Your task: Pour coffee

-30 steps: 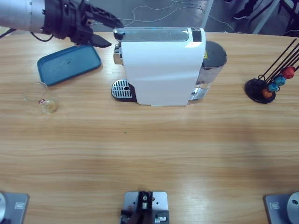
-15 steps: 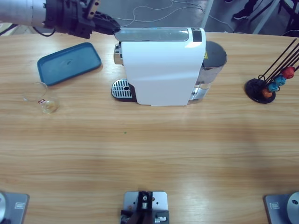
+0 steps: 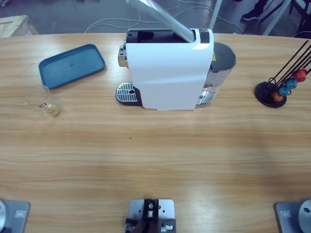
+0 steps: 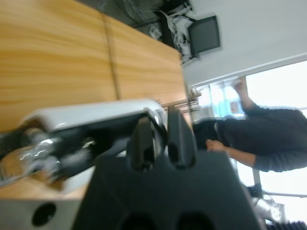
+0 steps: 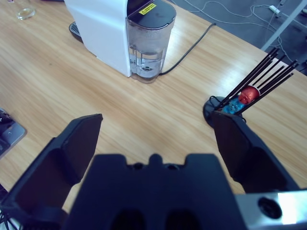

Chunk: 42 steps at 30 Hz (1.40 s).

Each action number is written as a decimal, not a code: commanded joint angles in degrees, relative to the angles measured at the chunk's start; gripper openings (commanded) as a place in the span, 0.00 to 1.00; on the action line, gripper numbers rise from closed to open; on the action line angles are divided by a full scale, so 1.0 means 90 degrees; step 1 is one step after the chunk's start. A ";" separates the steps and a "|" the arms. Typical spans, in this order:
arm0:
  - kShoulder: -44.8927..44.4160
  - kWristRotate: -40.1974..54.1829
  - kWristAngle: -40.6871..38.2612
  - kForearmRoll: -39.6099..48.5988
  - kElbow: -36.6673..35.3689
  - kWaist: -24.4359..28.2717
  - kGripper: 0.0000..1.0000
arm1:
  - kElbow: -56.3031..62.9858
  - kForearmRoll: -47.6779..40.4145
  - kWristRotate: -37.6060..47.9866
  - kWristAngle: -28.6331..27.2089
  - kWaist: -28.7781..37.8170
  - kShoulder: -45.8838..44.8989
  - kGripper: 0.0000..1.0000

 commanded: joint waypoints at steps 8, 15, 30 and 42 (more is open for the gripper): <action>-0.1033 0.3438 0.0356 0.2255 -0.1230 -0.0831 0.74 | -0.0571 0.0650 -0.0012 0.0242 0.0020 0.0492 1.00; -0.1136 0.6663 0.4097 0.5241 -0.1173 -0.2751 0.93 | -0.1530 0.1510 0.0855 0.0166 -0.0859 0.0822 1.00; -0.1478 0.3612 0.4134 0.5187 -0.0144 -0.3212 0.99 | 0.0308 -0.1781 0.1736 -0.1104 -0.2870 0.3744 1.00; -0.1531 0.2862 0.4198 0.5122 0.0342 -0.3347 1.00 | 0.0738 -0.3283 0.1953 -0.0586 -0.3515 0.4404 0.74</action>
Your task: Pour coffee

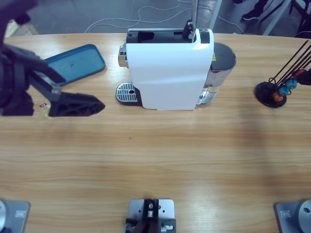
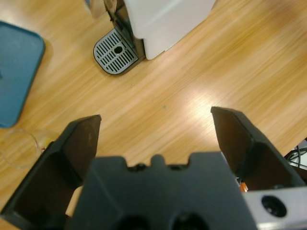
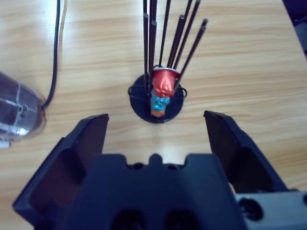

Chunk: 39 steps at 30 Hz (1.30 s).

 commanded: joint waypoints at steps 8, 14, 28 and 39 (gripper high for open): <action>-0.0368 -0.0406 0.0192 -0.0017 0.0375 0.0238 1.00 | 0.0564 -0.1009 0.0228 0.0350 -0.0643 0.0621 0.66; -0.0413 -0.0406 0.0182 -0.0205 0.0525 0.0297 1.00 | 0.0623 -0.1265 0.0228 0.0397 -0.0754 0.0834 0.66; -0.0456 -0.0406 0.0221 -0.0277 0.0685 0.0355 1.00 | 0.0802 -0.1802 0.0179 0.0466 -0.0926 0.1347 0.55; -0.0382 -0.0416 0.0163 -0.0468 0.0736 0.0355 1.00 | 0.0777 -0.1906 0.0179 0.0391 -0.1086 0.1255 0.47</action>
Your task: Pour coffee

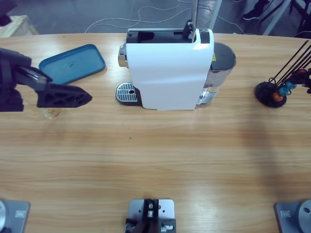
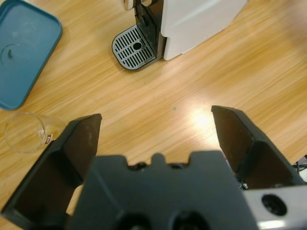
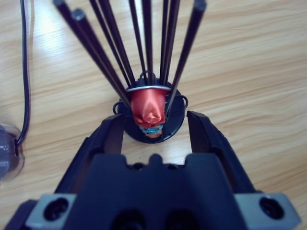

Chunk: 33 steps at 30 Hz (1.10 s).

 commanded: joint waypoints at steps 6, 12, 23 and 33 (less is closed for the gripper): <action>-0.0042 0.0005 -0.0009 -0.0247 0.0311 0.0046 1.00 | 0.0158 -0.0190 0.0010 0.0036 -0.0165 0.0080 0.46; -0.0087 0.0005 -0.0048 -0.0247 0.0366 0.0046 1.00 | 0.0164 -0.0244 -0.0022 0.0083 -0.0165 0.0107 0.30; -0.0091 0.0005 -0.0077 -0.0276 0.0444 0.0046 1.00 | 0.0174 -0.0338 -0.0143 0.0333 -0.0165 0.0088 0.00; -0.0243 -0.0025 -0.0112 -0.0491 0.0768 0.0046 1.00 | 0.0146 -0.0360 -0.0213 0.0429 -0.0165 -0.0195 0.00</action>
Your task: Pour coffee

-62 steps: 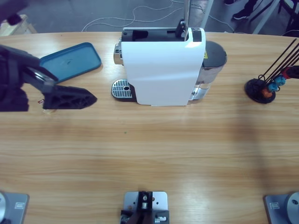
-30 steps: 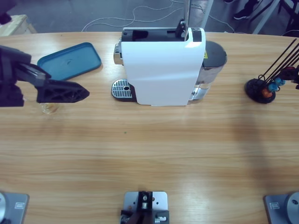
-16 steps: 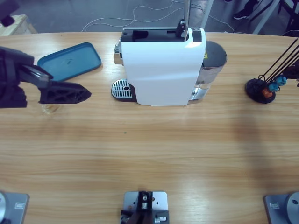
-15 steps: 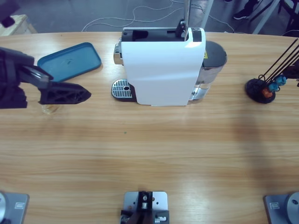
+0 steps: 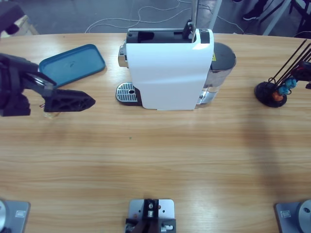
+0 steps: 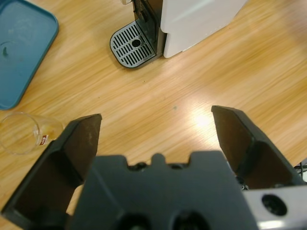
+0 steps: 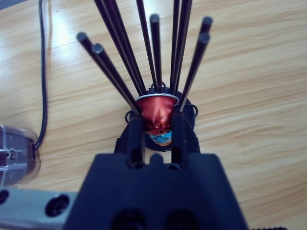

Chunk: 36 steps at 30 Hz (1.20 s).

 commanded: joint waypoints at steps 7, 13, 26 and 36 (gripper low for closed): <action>-0.0382 -0.0015 -0.0094 -0.0204 0.0535 0.0045 1.00 | -0.0438 0.0794 -0.0112 -0.0298 -0.0037 -0.0778 0.00; -0.0503 -0.0009 -0.0108 -0.0208 0.0582 0.0041 1.00 | -0.1151 0.1317 -0.0115 -0.0382 0.0021 -0.1066 0.00; -0.1091 0.1204 -0.0407 -0.0089 0.0588 0.0109 1.00 | -0.2000 0.2224 -0.2086 0.0571 0.2066 -0.2138 0.00; -0.1891 0.1762 -0.0497 0.0825 0.0338 0.0433 1.00 | -0.2616 0.2976 -0.3043 0.1933 0.4269 -0.1927 0.00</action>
